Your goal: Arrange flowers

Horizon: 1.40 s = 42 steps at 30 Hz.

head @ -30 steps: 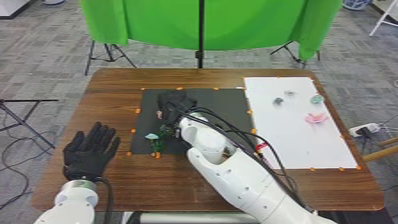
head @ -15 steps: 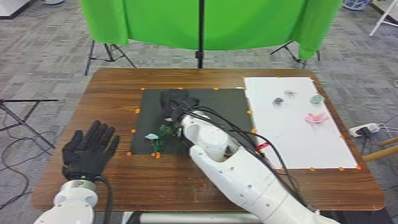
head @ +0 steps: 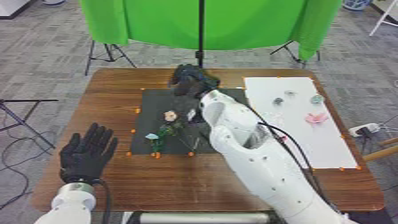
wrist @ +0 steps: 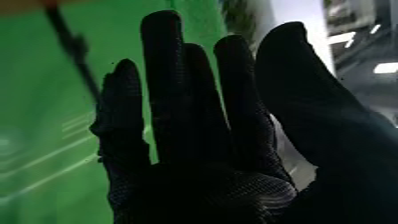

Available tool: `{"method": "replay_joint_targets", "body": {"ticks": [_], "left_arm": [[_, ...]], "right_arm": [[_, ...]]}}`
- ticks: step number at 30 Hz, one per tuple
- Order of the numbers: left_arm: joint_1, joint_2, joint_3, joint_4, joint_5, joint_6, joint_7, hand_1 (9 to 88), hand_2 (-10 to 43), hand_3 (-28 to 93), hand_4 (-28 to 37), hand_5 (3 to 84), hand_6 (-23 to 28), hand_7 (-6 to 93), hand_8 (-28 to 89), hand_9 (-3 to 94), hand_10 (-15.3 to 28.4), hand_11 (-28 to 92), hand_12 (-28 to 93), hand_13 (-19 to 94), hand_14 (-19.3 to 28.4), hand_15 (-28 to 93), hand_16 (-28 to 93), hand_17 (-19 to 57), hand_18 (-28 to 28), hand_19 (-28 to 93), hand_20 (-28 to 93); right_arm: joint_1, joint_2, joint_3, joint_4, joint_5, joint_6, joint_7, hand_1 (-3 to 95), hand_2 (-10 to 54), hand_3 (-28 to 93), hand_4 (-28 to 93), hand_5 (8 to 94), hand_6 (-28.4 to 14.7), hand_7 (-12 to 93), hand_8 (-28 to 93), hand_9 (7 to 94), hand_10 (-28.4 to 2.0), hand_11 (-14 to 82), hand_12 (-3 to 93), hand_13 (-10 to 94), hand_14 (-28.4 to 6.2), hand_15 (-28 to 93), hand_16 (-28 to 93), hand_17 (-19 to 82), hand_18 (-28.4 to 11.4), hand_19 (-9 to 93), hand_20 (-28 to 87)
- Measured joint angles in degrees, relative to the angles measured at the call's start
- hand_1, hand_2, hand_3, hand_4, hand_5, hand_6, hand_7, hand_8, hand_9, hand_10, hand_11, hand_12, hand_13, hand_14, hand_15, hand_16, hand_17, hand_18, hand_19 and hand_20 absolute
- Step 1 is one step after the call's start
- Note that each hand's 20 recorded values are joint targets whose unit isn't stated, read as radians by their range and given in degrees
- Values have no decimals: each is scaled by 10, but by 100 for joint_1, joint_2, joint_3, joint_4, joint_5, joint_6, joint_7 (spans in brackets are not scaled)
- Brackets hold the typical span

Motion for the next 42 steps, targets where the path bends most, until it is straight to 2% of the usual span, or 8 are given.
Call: {"method": "replay_joint_targets", "body": {"ticks": [3, 7, 9, 18, 31, 35, 37, 42], "left_arm": [[68, -17, -32, 13, 210, -196, -41, 281, 146, 809, -283, 483, 107, 123, -96, 403, 163, 269, 113, 297, 166, 453, -96, -81, 144, 411, 163], [133, -36, -90, 116, 828, -839, -137, 281, 145, 806, -283, 480, 106, 119, -92, 401, 161, 263, 117, 293, 165, 441, -90, -83, 144, 401, 160], [139, -37, -112, 132, 1000, -997, -157, 280, 145, 806, -283, 479, 106, 117, -91, 400, 162, 261, 118, 293, 166, 439, -87, -83, 144, 400, 161], [218, -55, -164, 72, 821, -779, -120, 281, 145, 807, -283, 483, 107, 118, -90, 401, 162, 261, 123, 295, 166, 437, -80, -83, 144, 400, 164], [230, -102, -153, 55, 728, -560, -123, 284, 148, 810, -283, 487, 109, 121, -91, 405, 164, 270, 121, 296, 166, 443, -82, -80, 149, 418, 175], [230, -122, -158, 52, 609, -544, -123, 286, 148, 811, -283, 489, 110, 122, -91, 406, 164, 270, 121, 297, 166, 444, -82, -79, 149, 418, 176], [230, -131, -156, 49, 561, -517, -123, 287, 149, 810, -283, 490, 111, 123, -92, 407, 164, 271, 121, 298, 166, 446, -82, -79, 149, 419, 177], [229, -142, -150, 40, 485, -450, -123, 287, 151, 810, -283, 491, 110, 125, -93, 409, 165, 273, 121, 299, 166, 448, -83, -79, 149, 418, 177]], "right_arm": [[-131, 421, 292, -346, -105, 264, 51, 443, -95, 827, -283, 613, -17, 141, -122, 568, -152, 91, 143, 523, -138, 444, 171, 283, -235, 833, 360], [-454, 1144, 775, -630, -399, 693, 121, 436, -95, 836, -283, 594, -23, 140, -121, 539, -161, 89, 143, 478, -146, 398, 152, 270, -233, 821, 355], [-784, 1524, 1208, -909, -377, 629, 274, 429, -95, 840, -283, 558, -35, 134, -119, 497, -173, 82, 142, 432, -157, 375, 147, 252, -235, 815, 353], [-2156, 2771, 2816, -1275, -93, -244, 1035, 447, -95, 843, -283, 545, -30, 143, -122, 474, -161, 80, 141, 417, -155, 343, 147, 246, -235, 809, 353], [-2283, 2633, 2837, -499, -191, -1085, 1470, 465, -95, 856, -283, 518, -31, 145, -123, 427, -157, 78, 135, 407, -158, 322, 154, 272, -259, 797, 350], [-2351, 2624, 2854, -427, -217, -1036, 1505, 518, -95, 817, -283, 624, -16, 175, -135, 597, -135, 143, 149, 585, -113, 382, 163, 340, -231, 841, 353], [-2384, 2620, 2845, -329, -262, -820, 1478, 587, -95, 699, -283, 703, 2, 214, -80, 709, -124, 155, 194, 670, -77, 323, 306, 365, -222, 858, 344], [-2448, 2599, 2698, 76, -487, 690, 1413, 638, -95, 674, -283, 814, 10, 325, 10, 880, -110, 76, 365, 765, -61, 314, 404, 384, -217, 878, 346]]}}
